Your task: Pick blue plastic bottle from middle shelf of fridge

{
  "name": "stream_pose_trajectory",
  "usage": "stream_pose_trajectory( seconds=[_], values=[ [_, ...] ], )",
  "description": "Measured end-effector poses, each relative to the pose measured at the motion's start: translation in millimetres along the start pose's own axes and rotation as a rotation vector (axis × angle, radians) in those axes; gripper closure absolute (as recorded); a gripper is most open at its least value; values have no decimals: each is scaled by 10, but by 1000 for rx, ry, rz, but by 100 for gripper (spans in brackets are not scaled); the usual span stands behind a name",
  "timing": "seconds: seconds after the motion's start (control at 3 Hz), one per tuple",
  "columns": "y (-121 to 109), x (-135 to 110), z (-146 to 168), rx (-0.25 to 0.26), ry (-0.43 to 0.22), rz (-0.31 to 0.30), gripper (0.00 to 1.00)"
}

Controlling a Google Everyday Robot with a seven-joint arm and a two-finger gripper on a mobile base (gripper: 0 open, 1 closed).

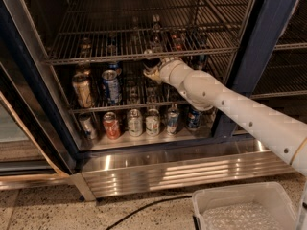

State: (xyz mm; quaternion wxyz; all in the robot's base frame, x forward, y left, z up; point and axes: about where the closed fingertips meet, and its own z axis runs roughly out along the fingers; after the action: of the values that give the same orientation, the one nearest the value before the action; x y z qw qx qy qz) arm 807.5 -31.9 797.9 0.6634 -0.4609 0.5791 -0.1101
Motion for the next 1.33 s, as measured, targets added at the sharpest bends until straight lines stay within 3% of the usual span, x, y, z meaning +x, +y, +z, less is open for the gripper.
stream_pose_trajectory(
  seconds=[0.67,1.33],
  values=[
    [14,69,-43,51,23,-57,100],
    [30,6,-62,56,1,-70,100]
  ],
)
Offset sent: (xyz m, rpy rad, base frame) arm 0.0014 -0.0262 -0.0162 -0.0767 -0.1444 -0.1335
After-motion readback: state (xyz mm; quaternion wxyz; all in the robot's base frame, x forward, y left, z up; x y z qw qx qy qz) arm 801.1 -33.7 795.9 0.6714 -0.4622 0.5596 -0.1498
